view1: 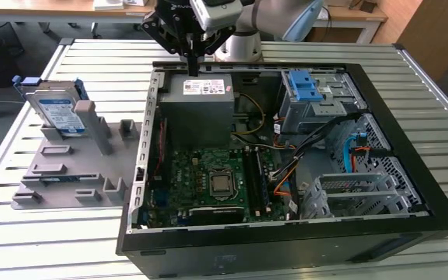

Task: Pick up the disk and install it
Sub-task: 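Reach for the disk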

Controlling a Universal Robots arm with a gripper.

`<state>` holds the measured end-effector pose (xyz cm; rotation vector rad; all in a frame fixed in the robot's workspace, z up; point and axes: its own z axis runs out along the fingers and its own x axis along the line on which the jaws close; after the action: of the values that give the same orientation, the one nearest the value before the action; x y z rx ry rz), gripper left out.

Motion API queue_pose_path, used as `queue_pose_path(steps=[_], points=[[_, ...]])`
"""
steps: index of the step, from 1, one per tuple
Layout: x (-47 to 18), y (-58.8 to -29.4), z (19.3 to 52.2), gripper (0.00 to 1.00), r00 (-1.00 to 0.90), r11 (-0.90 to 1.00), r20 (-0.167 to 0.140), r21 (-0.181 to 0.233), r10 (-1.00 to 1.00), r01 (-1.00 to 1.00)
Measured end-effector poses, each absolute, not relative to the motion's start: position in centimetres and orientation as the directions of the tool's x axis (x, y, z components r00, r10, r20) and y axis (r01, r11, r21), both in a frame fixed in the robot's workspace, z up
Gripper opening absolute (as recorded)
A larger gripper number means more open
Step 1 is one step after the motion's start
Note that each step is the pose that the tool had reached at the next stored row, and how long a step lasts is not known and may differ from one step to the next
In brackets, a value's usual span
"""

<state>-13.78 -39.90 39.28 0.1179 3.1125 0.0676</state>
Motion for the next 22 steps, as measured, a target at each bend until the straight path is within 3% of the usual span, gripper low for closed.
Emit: queue_pose_path(steps=[22], points=[[-14.72, -39.89, 39.18, 0.11, -0.997, 0.996, -0.024, 0.044, 0.076, 0.075]])
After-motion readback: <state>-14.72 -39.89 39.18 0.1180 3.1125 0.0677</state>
